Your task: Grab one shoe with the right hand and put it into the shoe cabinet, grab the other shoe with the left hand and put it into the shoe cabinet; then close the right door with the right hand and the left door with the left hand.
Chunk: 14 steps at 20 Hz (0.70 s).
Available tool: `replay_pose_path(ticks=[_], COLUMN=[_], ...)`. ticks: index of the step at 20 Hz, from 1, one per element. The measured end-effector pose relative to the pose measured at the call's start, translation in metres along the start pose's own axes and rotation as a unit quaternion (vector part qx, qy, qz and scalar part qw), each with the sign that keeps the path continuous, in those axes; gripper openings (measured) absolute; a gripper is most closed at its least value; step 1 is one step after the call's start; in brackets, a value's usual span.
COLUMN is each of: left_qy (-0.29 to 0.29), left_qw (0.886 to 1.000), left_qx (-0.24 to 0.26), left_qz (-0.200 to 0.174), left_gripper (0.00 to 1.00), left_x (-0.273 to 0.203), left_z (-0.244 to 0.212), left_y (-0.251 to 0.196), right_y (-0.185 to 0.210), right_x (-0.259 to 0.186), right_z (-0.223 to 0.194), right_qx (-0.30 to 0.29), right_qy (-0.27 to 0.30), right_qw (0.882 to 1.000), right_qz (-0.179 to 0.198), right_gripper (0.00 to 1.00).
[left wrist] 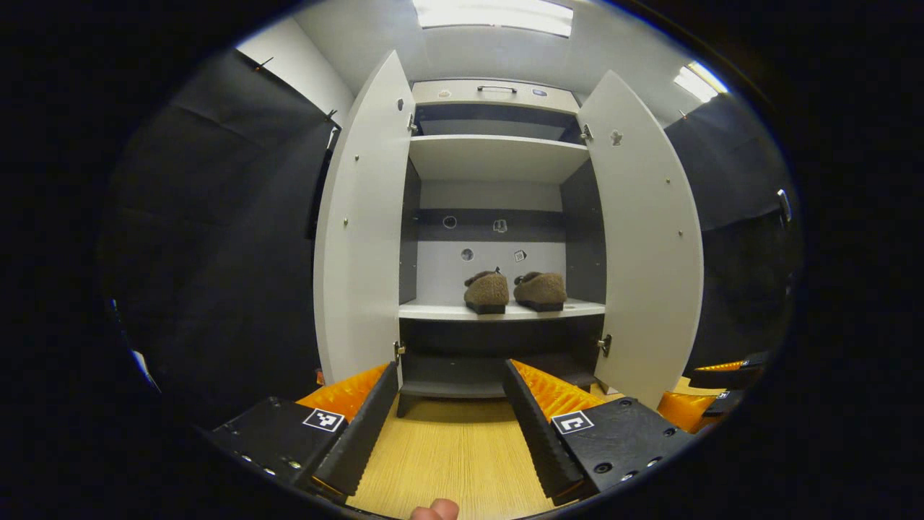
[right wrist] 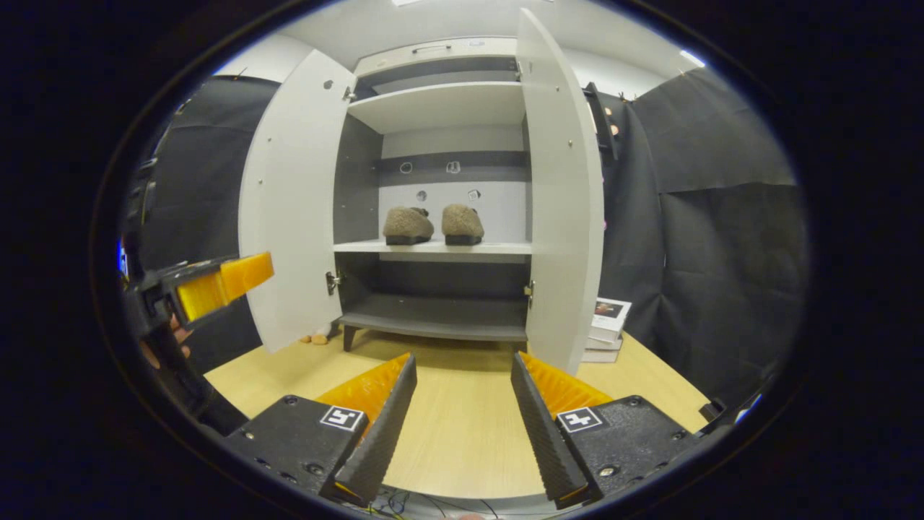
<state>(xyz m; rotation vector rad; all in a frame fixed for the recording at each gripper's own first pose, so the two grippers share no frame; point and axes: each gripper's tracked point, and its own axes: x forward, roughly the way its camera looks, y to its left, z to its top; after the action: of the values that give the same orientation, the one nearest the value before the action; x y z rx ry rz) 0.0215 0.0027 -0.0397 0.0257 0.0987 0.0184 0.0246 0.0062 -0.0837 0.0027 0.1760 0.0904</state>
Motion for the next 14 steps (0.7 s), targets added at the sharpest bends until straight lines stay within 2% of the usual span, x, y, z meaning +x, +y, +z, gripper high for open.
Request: replay_pose_path(ticks=[2, 4, 6, 10, 14], left_qy=[0.018, 0.03, 0.037, 0.041, 0.038], left_qw=[1.0, 0.999, 0.999, 0.998, 0.999], left_qx=[-0.012, -0.025, -0.033, -0.041, -0.037], left_qz=[-0.008, -0.007, -0.002, -0.001, -0.008], left_gripper=[0.88, 0.89, 0.89, 0.89, 0.89], left_x=[-0.012, -0.02, -0.024, -0.03, -0.035], left_z=[-0.013, -0.021, -0.026, -0.034, -0.031], left_y=[-0.006, -0.005, -0.001, 0.001, -0.003], right_y=[-0.002, -0.01, -0.033, -0.087, -0.141], right_x=[-0.004, -0.009, -0.017, -0.038, -0.049], right_z=[0.003, 0.016, 0.036, 0.12, 0.19], right_qx=[0.016, 0.035, 0.035, 0.003, 0.024], right_qy=[-0.006, -0.019, -0.03, -0.095, -0.137], right_qw=[1.0, 0.999, 0.998, 0.992, 0.984], right_qz=[-0.001, -0.006, -0.031, -0.082, -0.113], right_gripper=[0.85, 0.83, 0.85, 0.84, 0.88])
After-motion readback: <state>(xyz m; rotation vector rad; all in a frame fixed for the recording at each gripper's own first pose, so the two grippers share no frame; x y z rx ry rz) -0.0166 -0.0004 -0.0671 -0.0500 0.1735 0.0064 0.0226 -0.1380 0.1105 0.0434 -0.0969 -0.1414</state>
